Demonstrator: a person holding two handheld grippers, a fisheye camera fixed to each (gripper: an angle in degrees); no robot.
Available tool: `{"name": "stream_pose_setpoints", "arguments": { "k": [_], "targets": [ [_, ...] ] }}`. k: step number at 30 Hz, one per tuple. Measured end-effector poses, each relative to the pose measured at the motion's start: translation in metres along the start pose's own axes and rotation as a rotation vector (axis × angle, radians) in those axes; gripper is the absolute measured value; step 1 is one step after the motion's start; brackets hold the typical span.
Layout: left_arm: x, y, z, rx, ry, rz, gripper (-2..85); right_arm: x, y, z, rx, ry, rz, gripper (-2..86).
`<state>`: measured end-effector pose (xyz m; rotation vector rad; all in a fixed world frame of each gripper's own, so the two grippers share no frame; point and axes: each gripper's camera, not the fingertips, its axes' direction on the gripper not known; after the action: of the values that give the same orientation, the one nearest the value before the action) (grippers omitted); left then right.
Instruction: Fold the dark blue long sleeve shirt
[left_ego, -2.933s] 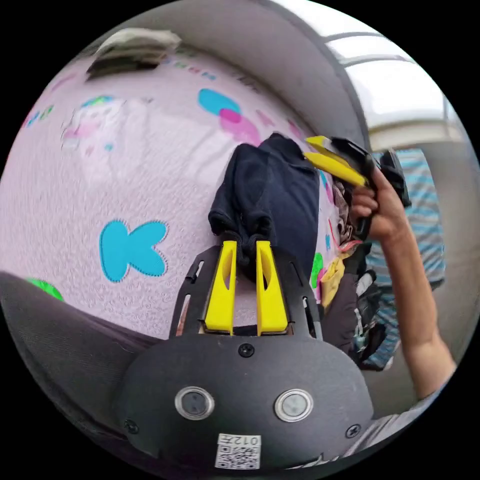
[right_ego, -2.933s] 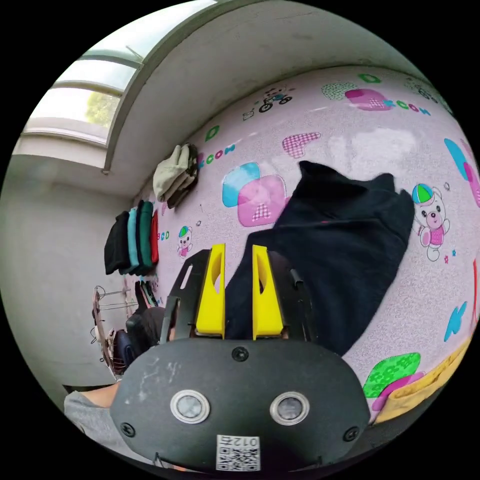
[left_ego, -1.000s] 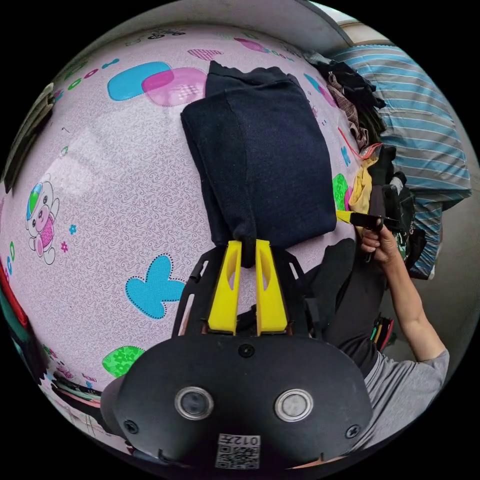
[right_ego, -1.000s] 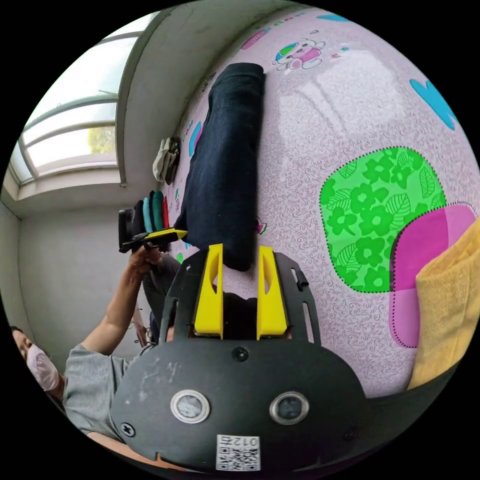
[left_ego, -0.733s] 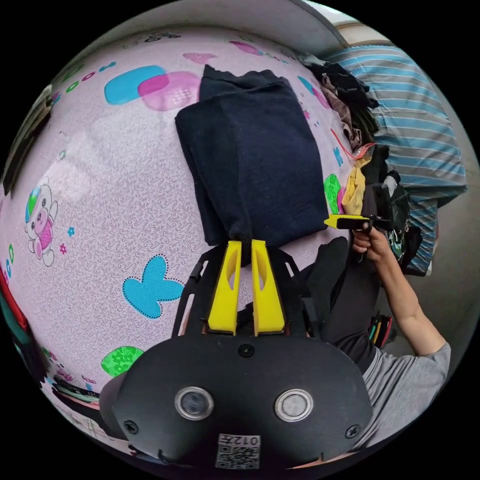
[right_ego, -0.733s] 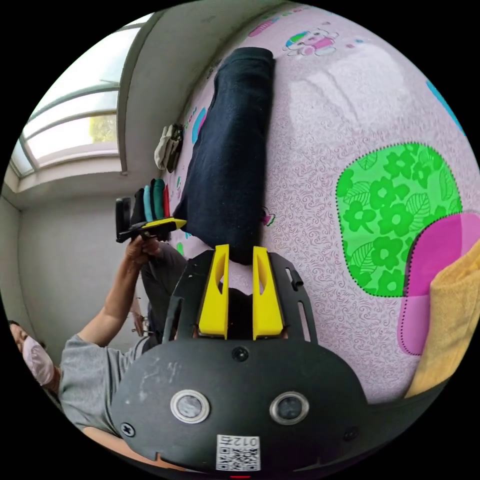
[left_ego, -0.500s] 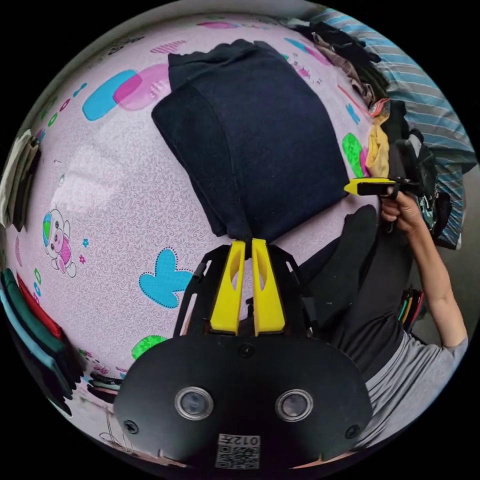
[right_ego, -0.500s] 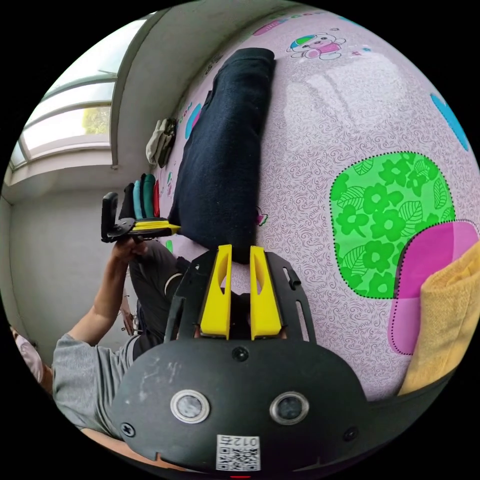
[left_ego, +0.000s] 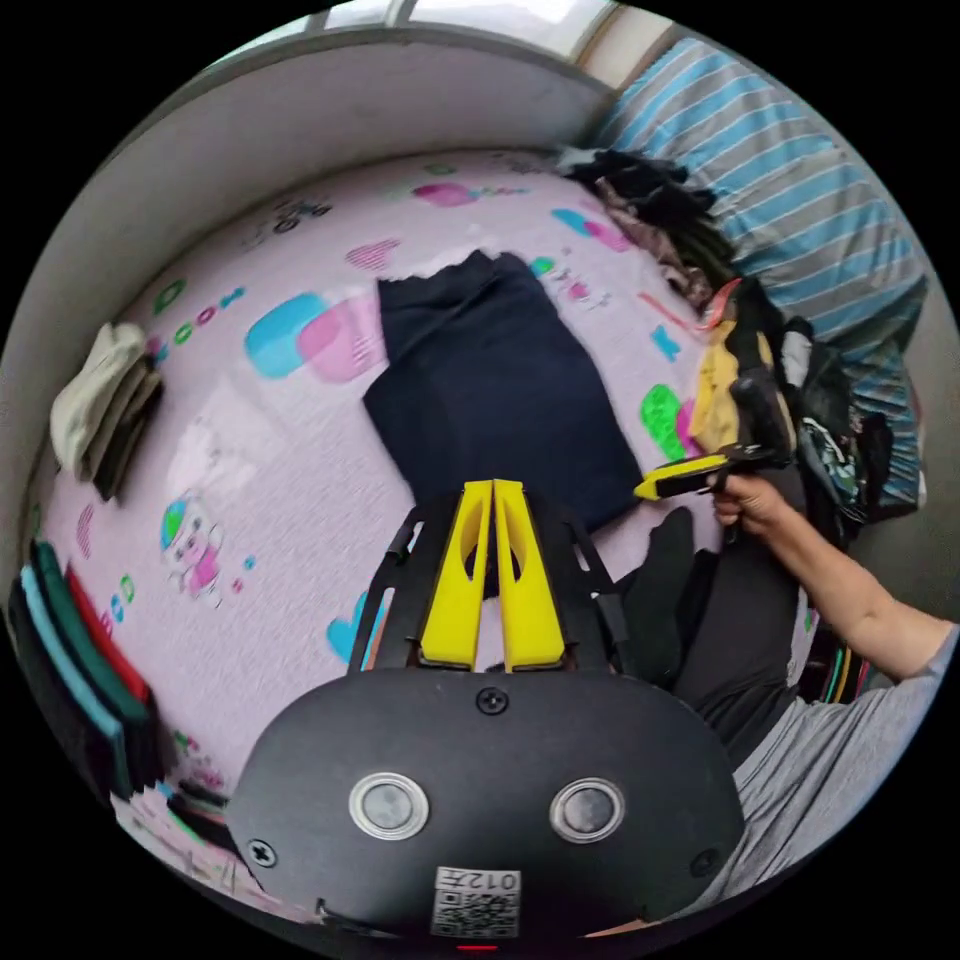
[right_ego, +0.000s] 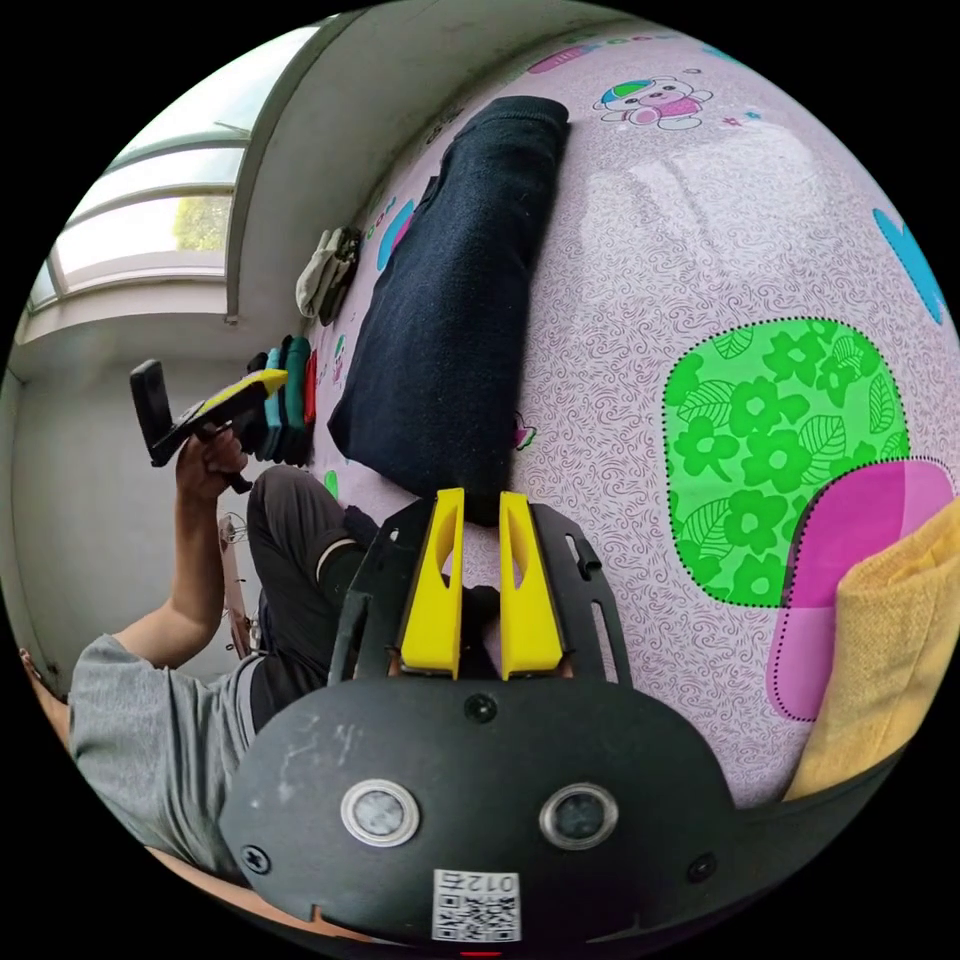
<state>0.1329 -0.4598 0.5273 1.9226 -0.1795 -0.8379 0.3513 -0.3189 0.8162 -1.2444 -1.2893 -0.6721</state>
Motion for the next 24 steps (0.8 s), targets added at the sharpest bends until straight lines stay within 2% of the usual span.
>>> {"name": "stream_pose_setpoints", "arguments": {
  "k": [2, 6, 7, 11, 13, 15, 16, 19, 21, 22, 24],
  "targets": [
    [0.028, -0.01, 0.02, 0.009, 0.004, 0.071, 0.7, -0.002, -0.001, -0.002, 0.005, 0.013, -0.004, 6.0],
    [0.063, -0.007, 0.093, -0.158, -0.076, 0.133, 0.5, -0.004, 0.0, -0.006, 0.027, 0.03, -0.004, 6.0],
    [0.065, 0.003, 0.09, -0.078, -0.073, 0.128, 0.4, -0.005, -0.001, -0.007, 0.031, 0.034, -0.006, 6.0],
    [0.059, 0.014, 0.078, -0.099, -0.034, 0.079, 0.4, -0.005, -0.005, -0.01, 0.031, 0.042, -0.025, 6.2],
    [0.072, 0.01, 0.052, 0.021, -0.084, 0.073, 0.5, -0.007, -0.007, -0.011, 0.029, 0.056, -0.039, 6.4],
    [0.087, 0.001, 0.039, 0.118, 0.009, 0.108, 0.6, -0.008, -0.009, -0.012, 0.033, 0.061, -0.041, 6.8],
    [0.096, -0.006, 0.041, 0.128, 0.068, 0.136, 0.6, -0.008, -0.01, -0.013, 0.036, 0.06, -0.047, 7.2],
    [0.115, -0.017, 0.067, 0.061, 0.041, 0.171, 0.6, -0.003, -0.012, -0.029, 0.051, 0.014, -0.024, 8.6],
    [0.124, -0.014, 0.085, 0.015, 0.082, 0.21, 0.6, 0.004, -0.016, -0.053, 0.114, 0.008, -0.012, 9.4],
    [0.129, -0.009, 0.095, -0.012, 0.042, 0.229, 0.6, 0.013, -0.023, -0.073, 0.18, 0.001, 0.014, 10.1],
    [0.133, 0.001, 0.097, 0.028, 0.018, 0.255, 0.7, 0.029, -0.043, -0.102, 0.271, -0.044, 0.062, 11.9]
  ]
}}
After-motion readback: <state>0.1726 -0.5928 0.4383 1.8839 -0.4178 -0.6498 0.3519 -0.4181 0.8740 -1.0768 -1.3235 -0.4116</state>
